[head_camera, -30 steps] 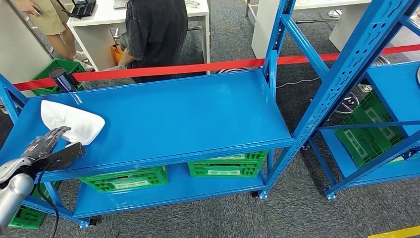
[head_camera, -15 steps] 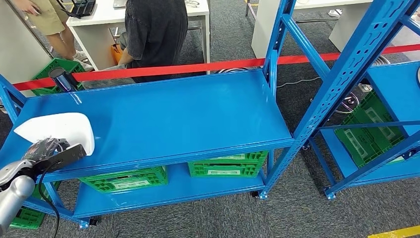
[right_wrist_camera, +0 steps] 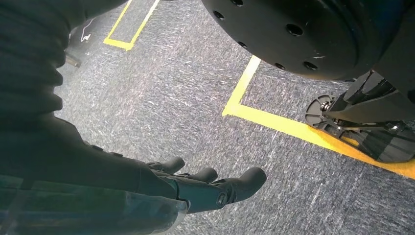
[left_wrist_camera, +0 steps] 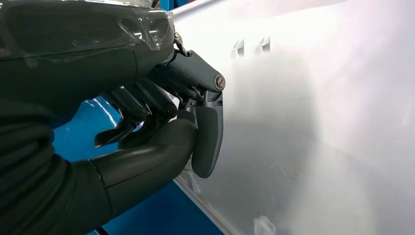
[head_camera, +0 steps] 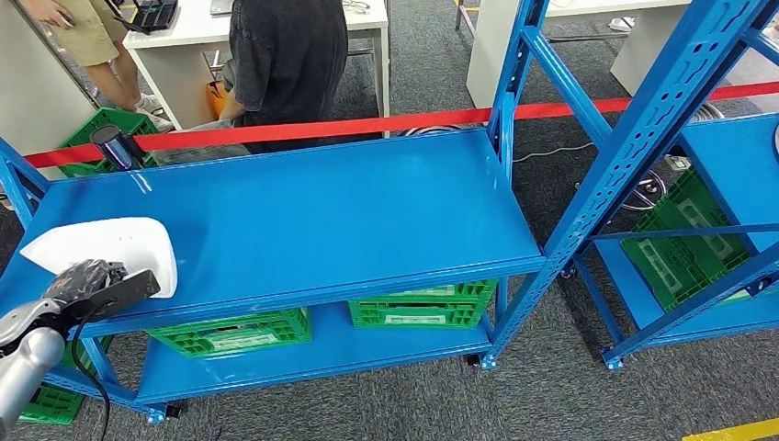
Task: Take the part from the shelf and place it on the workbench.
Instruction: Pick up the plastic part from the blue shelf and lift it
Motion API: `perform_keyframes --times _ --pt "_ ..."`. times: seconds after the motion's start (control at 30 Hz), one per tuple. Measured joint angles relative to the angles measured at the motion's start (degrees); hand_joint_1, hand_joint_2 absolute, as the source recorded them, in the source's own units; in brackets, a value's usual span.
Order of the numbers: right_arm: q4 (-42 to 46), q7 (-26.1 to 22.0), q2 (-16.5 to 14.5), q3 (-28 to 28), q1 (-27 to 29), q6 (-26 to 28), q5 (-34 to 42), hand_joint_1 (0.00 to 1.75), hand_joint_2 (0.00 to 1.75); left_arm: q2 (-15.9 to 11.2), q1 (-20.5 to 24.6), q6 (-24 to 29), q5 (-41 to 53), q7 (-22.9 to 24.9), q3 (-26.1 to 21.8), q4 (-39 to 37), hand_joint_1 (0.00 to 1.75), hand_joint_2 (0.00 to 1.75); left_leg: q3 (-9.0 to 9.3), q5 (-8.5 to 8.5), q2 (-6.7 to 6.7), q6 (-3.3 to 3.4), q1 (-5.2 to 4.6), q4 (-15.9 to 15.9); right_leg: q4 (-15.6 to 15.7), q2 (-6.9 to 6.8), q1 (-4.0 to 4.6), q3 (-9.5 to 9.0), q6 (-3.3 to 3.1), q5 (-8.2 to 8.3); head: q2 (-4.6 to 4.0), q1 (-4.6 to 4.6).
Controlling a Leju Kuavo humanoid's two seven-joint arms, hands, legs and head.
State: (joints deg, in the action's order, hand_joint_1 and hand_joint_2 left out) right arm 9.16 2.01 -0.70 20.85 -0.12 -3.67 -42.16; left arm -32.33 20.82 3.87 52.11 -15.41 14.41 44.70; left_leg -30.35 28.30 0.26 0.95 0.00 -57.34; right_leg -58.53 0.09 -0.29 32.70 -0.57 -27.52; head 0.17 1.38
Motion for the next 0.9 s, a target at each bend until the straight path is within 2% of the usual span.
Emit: perform_keyframes --times 0.37,0.4,0.5,0.53,0.9 --pt "0.1 0.0 0.0 0.0 0.0 0.0 0.0 0.00 1.75 0.0 0.0 -0.3 -0.1 0.0 0.3 -0.1 1.75 1.75 0.00 0.00 0.00 0.00 0.00 0.0 0.0 0.00 0.00 0.00 0.00 0.00 0.00 0.00" --pt "0.1 0.0 0.0 0.0 0.0 0.0 0.0 0.00 1.75 0.0 0.0 -0.3 -0.2 0.0 0.3 -0.1 1.45 1.75 0.00 0.00 0.00 0.00 0.00 0.0 0.0 0.00 0.00 0.00 0.00 0.00 0.00 0.00" --pt "0.1 0.0 0.0 0.0 0.0 0.0 -0.1 0.00 1.75 0.0 0.0 -0.1 -0.7 -0.4 0.4 -0.1 0.14 0.44 0.00 0.00 0.00 0.00 0.00 0.0 0.0 0.00 0.00 0.00 0.00 0.00 0.00 0.00" --pt "0.1 0.0 0.0 0.0 0.0 0.0 -0.1 0.00 1.75 0.0 0.0 0.3 -0.9 -0.8 0.4 -0.1 0.00 0.00 0.01 0.00 0.00 0.00 0.00 0.0 0.0 0.00 0.00 0.00 0.00 0.00 0.00 0.00" --pt "0.2 0.0 0.0 0.0 0.0 0.0 -0.3 0.00 1.75 0.1 -0.3 1.5 -1.7 -2.4 0.7 0.4 0.00 0.00 0.02 0.00 0.01 0.00 0.00 0.0 0.0 0.00 0.00 -0.01 0.00 0.00 0.00 0.00"
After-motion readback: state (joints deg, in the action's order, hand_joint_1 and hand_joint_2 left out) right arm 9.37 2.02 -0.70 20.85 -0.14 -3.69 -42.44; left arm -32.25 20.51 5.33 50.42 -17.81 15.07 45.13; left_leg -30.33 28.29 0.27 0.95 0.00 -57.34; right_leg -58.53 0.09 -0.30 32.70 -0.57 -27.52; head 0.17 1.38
